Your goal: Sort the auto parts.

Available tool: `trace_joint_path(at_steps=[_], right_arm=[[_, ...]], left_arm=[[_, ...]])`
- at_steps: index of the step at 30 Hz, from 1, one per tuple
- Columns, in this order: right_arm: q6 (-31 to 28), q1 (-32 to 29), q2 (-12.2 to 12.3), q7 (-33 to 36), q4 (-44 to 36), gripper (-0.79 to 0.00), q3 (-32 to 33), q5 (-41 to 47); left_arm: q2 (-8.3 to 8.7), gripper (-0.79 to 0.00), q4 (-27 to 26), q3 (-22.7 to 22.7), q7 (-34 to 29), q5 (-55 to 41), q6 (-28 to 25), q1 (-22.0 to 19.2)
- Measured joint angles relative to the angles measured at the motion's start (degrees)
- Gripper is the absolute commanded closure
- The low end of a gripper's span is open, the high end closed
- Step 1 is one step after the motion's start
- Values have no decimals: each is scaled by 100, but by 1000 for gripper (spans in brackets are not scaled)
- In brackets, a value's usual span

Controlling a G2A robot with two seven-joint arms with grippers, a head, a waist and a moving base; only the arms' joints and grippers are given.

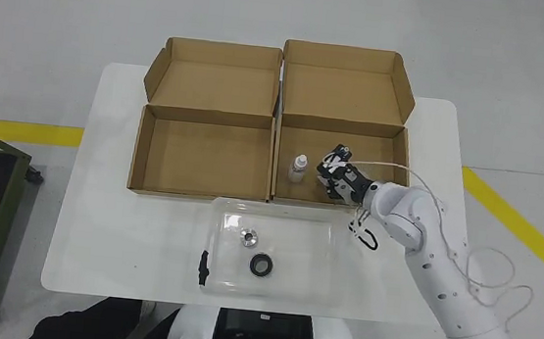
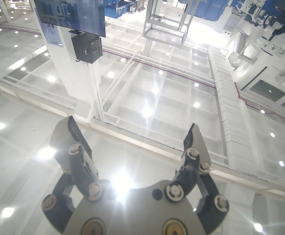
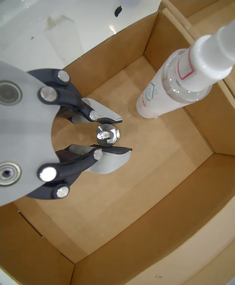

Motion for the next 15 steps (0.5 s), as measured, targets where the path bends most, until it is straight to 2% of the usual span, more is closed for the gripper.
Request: trace_joint_path(at_steps=[4, 5, 11, 12, 13, 15], right_arm=[[-2, 83, -24, 30, 80, -391, -97, -32], [3, 95, -27, 26, 92, -499, -107, -42], [133, 37, -16, -113, -166, -699, -52, -207], [131, 1, -9, -91, -251, -757, -30, -218], [121, -32, -2, -78, -323, -785, -11, -218], [100, -145, 19, -87, -538, -785, 63, -191]], left_arm=[[0, -785, 0, 0, 0, 0, 0, 0], [0, -785, 0, 0, 0, 0, 0, 0], [0, -785, 0, 0, 0, 0, 0, 0], [0, -785, 0, 0, 0, 0, 0, 0], [0, -785, 0, 0, 0, 0, 0, 0], [0, -785, 0, 0, 0, 0, 0, 0]])
